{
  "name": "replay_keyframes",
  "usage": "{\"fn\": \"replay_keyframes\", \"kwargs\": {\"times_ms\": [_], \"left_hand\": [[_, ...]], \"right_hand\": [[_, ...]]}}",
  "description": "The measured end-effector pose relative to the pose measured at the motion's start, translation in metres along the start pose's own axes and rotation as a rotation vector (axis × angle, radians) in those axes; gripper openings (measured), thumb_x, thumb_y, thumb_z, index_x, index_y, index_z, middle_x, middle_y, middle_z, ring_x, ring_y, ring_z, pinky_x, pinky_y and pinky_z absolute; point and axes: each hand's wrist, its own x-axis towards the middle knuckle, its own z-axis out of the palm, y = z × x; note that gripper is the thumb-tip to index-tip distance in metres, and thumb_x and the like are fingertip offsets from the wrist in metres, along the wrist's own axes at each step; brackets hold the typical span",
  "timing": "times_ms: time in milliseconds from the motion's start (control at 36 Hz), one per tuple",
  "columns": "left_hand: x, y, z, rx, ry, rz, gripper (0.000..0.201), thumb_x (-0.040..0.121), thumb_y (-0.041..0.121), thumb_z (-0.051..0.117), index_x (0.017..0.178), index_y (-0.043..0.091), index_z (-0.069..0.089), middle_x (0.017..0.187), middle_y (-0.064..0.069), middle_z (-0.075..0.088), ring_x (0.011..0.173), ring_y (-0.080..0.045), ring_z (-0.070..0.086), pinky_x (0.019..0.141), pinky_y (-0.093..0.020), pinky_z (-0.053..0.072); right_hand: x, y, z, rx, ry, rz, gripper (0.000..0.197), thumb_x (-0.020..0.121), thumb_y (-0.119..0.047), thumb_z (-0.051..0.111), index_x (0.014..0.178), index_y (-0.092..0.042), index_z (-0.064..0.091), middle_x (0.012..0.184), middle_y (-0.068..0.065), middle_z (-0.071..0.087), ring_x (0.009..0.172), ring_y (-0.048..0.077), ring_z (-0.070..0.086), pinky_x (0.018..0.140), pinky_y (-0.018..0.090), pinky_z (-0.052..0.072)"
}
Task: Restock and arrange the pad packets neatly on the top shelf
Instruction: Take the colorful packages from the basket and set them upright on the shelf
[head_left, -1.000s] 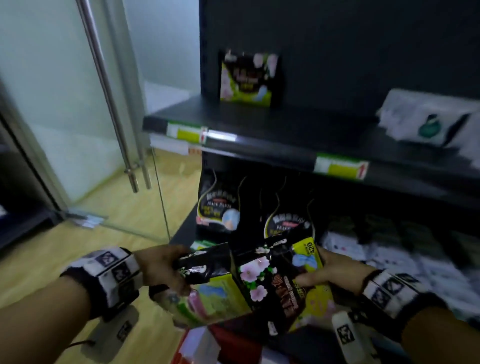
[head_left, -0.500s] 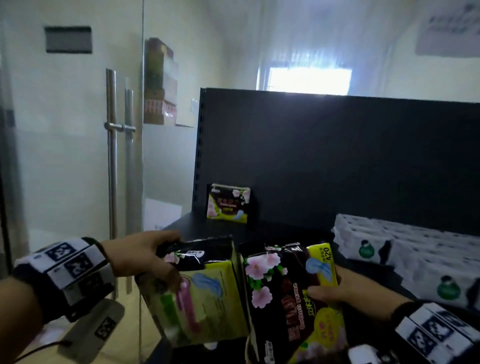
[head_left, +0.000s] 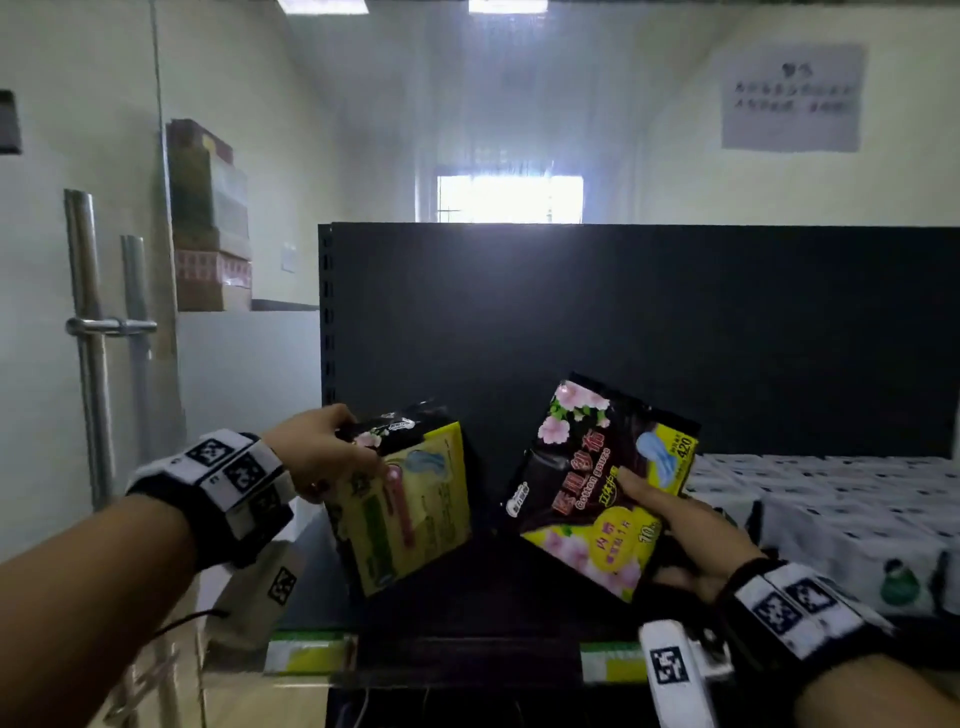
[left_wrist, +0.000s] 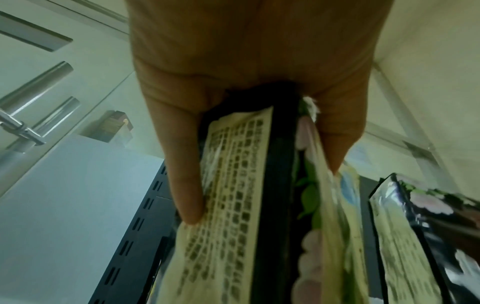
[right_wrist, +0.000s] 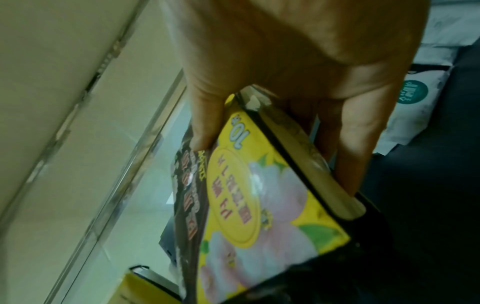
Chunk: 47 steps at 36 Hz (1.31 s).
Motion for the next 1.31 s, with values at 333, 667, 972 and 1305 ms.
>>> {"fn": "replay_keyframes", "kwargs": {"times_ms": [333, 667, 972, 1305], "left_hand": [[0.071, -0.024, 0.033, 0.362, -0.001, 0.128, 0.057, 0.066, 0.054, 0.076, 0.111, 0.027, 0.054, 0.095, 0.009, 0.059, 0.073, -0.009, 0.056, 0.060, -0.020, 0.043], [0.077, -0.026, 0.036, 0.456, 0.005, 0.044, 0.079, 0.062, 0.069, 0.070, 0.128, 0.030, 0.049, 0.101, 0.010, 0.055, 0.089, -0.012, 0.053, 0.077, -0.021, 0.041], [0.071, -0.001, 0.043, 0.641, 0.062, -0.069, 0.069, 0.077, 0.069, 0.055, 0.132, 0.029, 0.047, 0.125, -0.005, 0.058, 0.109, -0.026, 0.057, 0.086, -0.028, 0.045], [0.042, 0.083, 0.047, -0.027, -0.070, 0.259, 0.087, 0.057, 0.082, 0.055, 0.128, 0.033, 0.049, 0.118, 0.008, 0.060, 0.105, -0.011, 0.060, 0.088, -0.026, 0.046]], "right_hand": [[0.018, 0.023, 0.031, 0.365, 0.192, 0.026, 0.065, 0.057, -0.050, 0.080, 0.115, -0.029, 0.063, 0.101, -0.001, 0.075, 0.097, 0.019, 0.067, 0.078, 0.043, 0.052], [0.041, 0.001, 0.035, 0.416, -0.093, -0.043, 0.045, 0.075, -0.043, 0.071, 0.114, -0.022, 0.065, 0.107, 0.006, 0.074, 0.098, 0.024, 0.071, 0.093, 0.053, 0.051], [0.055, -0.004, 0.028, 0.427, -0.257, -0.043, 0.053, 0.072, -0.042, 0.075, 0.118, -0.018, 0.064, 0.110, 0.010, 0.072, 0.104, 0.028, 0.069, 0.094, 0.055, 0.050], [0.060, -0.019, 0.053, 0.469, -0.308, -0.076, 0.054, 0.072, -0.042, 0.074, 0.117, -0.013, 0.065, 0.110, 0.013, 0.072, 0.101, 0.029, 0.069, 0.093, 0.052, 0.051]]}}
